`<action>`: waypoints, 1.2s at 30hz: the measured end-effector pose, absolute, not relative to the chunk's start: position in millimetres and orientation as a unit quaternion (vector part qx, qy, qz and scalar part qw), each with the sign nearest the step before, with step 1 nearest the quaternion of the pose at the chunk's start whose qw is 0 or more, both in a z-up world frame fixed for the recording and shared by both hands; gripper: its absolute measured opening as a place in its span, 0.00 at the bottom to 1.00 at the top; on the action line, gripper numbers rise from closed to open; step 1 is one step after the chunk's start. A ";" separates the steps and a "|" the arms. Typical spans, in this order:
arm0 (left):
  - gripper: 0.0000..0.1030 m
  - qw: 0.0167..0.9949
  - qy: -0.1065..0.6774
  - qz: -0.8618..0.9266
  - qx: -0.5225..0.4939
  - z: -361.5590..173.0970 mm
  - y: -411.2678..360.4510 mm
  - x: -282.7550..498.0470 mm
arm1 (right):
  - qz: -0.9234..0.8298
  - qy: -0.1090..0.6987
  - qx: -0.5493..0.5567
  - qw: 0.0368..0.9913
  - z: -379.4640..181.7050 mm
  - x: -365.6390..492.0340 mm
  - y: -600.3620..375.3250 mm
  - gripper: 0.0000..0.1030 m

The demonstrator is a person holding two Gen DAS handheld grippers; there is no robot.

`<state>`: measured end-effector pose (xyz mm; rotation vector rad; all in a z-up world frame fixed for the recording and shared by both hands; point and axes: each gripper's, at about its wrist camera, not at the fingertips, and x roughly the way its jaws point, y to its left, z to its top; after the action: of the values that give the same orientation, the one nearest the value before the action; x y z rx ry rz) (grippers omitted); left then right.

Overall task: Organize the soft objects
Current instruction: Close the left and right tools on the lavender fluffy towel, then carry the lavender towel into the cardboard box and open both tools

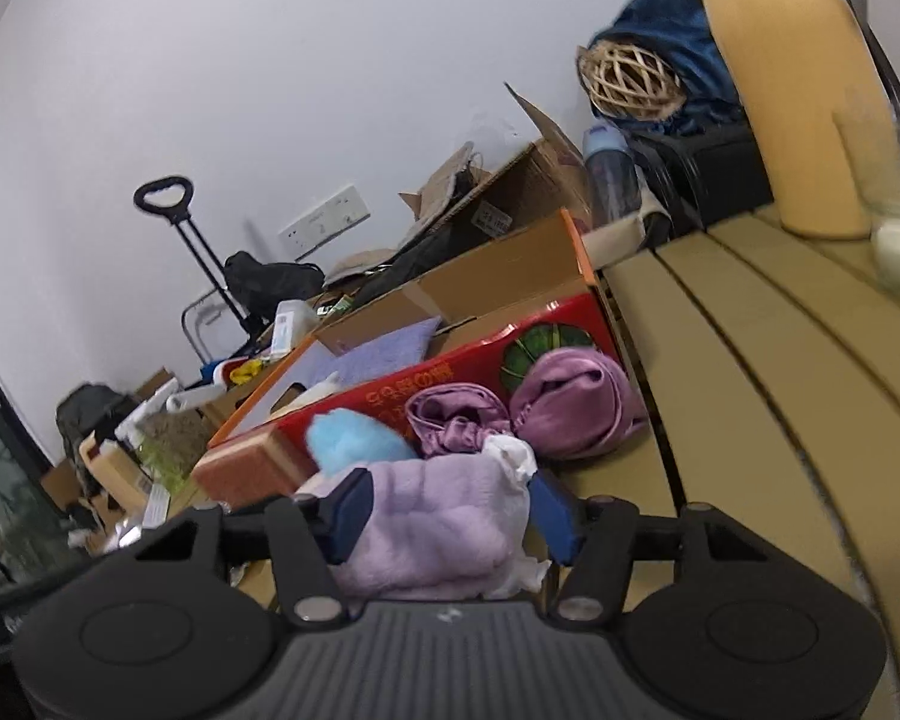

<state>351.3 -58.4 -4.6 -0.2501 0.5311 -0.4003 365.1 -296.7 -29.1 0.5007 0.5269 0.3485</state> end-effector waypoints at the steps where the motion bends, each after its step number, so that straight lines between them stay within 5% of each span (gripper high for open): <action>1: 0.51 0.932 0.268 -0.203 -0.134 -10.5 -56.9 355.5 | 0.172 0.261 0.252 0.916 -34.4 367.8 -297.5 0.56; 2: 0.43 0.925 0.277 -0.213 -0.151 -16.2 -53.6 359.4 | 0.171 0.271 0.259 0.911 -39.7 370.6 -297.7 0.56; 7: 0.35 0.914 0.273 -0.234 -0.187 -23.0 -41.9 361.1 | 0.178 0.282 0.266 0.904 -47.6 375.4 -298.0 0.52; 9: 0.32 0.914 0.270 -0.234 -0.191 -24.1 -41.0 361.3 | 0.189 0.281 0.270 0.902 -47.8 375.1 -297.0 0.30; 12: 0.29 0.913 0.264 -0.242 -0.196 -22.1 -38.4 359.0 | 0.182 0.271 0.234 0.916 -41.3 367.1 -289.8 0.22; 28: 0.27 0.931 0.194 -0.263 -0.165 54.0 -34.4 280.0 | 0.208 0.185 0.202 0.939 33.1 277.9 -287.2 0.16; 36: 0.27 0.925 0.217 -0.273 -0.149 115.0 -53.1 377.5 | 0.188 0.179 0.192 0.947 87.5 338.0 -294.7 0.16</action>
<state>377.5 -53.1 115.0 -0.3066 0.4454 -0.5601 338.0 -294.7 87.5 0.3900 0.3639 0.3827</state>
